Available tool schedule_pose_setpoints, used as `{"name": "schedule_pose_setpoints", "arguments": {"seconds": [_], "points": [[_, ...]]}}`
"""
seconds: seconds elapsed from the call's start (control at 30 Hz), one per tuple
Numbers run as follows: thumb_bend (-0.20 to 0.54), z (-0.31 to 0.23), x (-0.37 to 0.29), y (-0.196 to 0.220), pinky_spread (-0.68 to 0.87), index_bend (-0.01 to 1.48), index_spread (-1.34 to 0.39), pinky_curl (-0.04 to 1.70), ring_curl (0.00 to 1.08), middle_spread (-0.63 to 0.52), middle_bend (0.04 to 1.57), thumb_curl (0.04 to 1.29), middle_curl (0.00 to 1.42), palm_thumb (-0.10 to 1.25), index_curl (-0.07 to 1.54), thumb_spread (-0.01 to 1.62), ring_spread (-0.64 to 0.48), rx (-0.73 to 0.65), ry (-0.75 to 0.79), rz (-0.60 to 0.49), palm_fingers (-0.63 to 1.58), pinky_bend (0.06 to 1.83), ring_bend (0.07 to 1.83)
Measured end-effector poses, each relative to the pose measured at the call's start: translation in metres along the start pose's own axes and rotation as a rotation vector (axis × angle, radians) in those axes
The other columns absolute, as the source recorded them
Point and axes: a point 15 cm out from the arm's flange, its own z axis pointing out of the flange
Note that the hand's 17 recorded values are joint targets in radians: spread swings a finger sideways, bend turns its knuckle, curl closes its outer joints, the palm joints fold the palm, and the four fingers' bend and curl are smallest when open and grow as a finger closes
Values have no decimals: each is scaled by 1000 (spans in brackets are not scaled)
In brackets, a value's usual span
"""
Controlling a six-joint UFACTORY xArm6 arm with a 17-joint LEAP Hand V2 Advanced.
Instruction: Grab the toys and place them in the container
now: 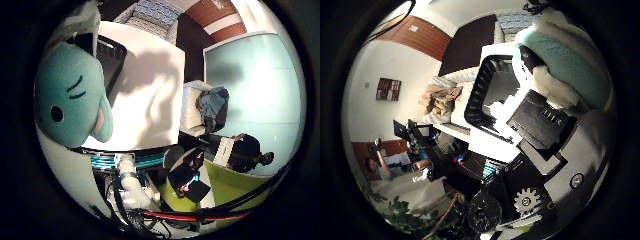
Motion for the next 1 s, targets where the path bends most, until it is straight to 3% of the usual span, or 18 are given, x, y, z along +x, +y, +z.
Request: {"name": "schedule_pose_setpoints", "arguments": {"seconds": [0.33,0.4,0.43,0.53,0.57,0.63,0.7,0.77,0.9,1.0], "points": [[-24,42,-61,-40,-190,1160,-232,1155,762,-107,1402,942,716,1015,828,419,-218,18,-29,-69,1098,1072,1372],[-40,48,-66,-47,-212,1132,-236,1127,745,-104,1372,927,705,936,825,494,-213,25,-39,-69,1123,1061,1350],[-39,48,-67,-50,-226,1092,-240,1101,728,-103,1357,913,697,903,816,553,-209,36,-44,-67,1133,1057,1339],[-40,63,-65,-65,-357,738,-306,951,644,-131,1186,795,622,772,739,797,-242,52,-47,-57,959,985,1274],[-32,71,-57,-66,-417,576,-343,905,621,-150,1099,733,597,733,703,913,-262,37,-42,-44,820,972,1262],[-30,86,-42,-69,-427,451,-405,868,576,-180,998,649,565,690,652,1035,-270,6,-31,-23,591,937,1179],[-30,99,-36,-70,-282,454,-458,848,527,-183,888,559,527,640,614,1116,-229,-18,-26,-17,308,791,1053],[-28,107,-36,-70,-106,462,-466,824,475,-155,775,512,483,618,587,1141,-152,-33,-24,-20,168,738,936],[-22,112,-34,-68,315,382,-440,722,364,-72,578,427,396,595,498,1158,25,-46,-26,-31,81,677,744],[-21,113,-35,-62,448,305,-419,646,306,-25,470,393,355,585,442,1155,112,-67,-32,-40,57,636,643]]}}
